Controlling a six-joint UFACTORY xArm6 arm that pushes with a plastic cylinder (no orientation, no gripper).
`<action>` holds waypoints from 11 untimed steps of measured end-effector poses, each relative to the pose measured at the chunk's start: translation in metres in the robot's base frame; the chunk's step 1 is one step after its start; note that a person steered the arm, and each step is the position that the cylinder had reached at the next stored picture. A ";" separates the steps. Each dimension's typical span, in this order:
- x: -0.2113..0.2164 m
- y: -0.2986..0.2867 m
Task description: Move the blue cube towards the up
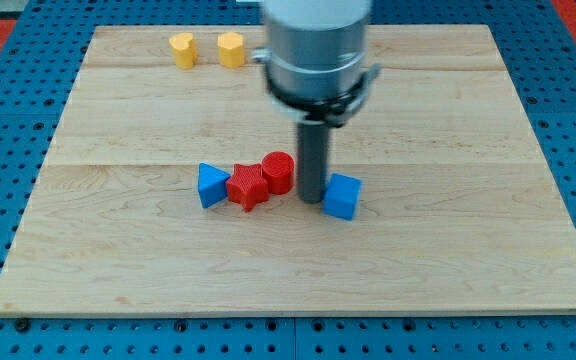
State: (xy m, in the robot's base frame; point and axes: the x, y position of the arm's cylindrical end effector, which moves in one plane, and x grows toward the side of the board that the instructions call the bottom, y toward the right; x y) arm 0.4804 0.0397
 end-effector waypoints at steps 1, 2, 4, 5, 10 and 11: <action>0.006 0.018; 0.060 0.005; 0.015 0.069; -0.025 0.087; -0.196 0.097; -0.213 0.104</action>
